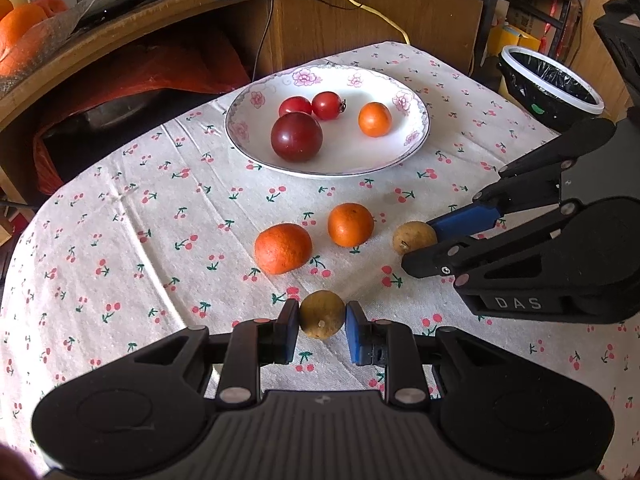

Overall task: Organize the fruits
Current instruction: 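Carry both held brown fruits with both grippers over the white bowl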

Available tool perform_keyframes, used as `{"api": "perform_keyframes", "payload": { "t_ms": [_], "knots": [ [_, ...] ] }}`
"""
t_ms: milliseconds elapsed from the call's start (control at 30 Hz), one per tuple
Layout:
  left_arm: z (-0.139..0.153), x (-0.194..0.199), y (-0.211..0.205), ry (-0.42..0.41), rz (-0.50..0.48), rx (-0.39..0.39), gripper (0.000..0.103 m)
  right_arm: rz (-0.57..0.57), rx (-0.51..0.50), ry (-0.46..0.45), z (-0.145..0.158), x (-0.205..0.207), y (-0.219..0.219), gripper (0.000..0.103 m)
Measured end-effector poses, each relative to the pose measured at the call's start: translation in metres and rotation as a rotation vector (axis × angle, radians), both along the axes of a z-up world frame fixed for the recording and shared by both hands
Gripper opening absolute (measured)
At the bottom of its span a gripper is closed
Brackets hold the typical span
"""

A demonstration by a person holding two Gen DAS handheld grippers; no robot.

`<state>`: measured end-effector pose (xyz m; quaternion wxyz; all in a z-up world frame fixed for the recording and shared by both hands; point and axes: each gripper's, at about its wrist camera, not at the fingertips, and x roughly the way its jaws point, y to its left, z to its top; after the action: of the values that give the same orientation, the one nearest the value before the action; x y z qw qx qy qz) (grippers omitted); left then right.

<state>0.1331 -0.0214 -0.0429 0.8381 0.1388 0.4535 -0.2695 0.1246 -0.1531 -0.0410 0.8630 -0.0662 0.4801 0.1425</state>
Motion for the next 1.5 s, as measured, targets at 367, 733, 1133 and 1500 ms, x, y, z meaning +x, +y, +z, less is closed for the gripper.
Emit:
{"api": "perform_keyframes", "payload": {
  "t_ms": [367, 733, 1133, 1500],
  "knots": [
    [0.012, 0.005, -0.006, -0.033, 0.003, -0.007, 0.033, -0.011, -0.003, -0.024, 0.009, -0.005, -0.005, 0.02],
    [0.027, 0.012, -0.01, -0.077, 0.017, -0.012, 0.033, -0.02, 0.011, -0.067, 0.027, -0.004, -0.008, 0.02],
    [0.038, 0.021, -0.015, -0.107, 0.025, -0.006, 0.033, -0.035, 0.012, -0.097, 0.04, 0.002, -0.013, 0.02],
    [0.048, 0.043, -0.024, -0.133, 0.041, -0.017, 0.033, -0.056, 0.004, -0.122, 0.049, 0.02, -0.023, 0.02]
  ]
}}
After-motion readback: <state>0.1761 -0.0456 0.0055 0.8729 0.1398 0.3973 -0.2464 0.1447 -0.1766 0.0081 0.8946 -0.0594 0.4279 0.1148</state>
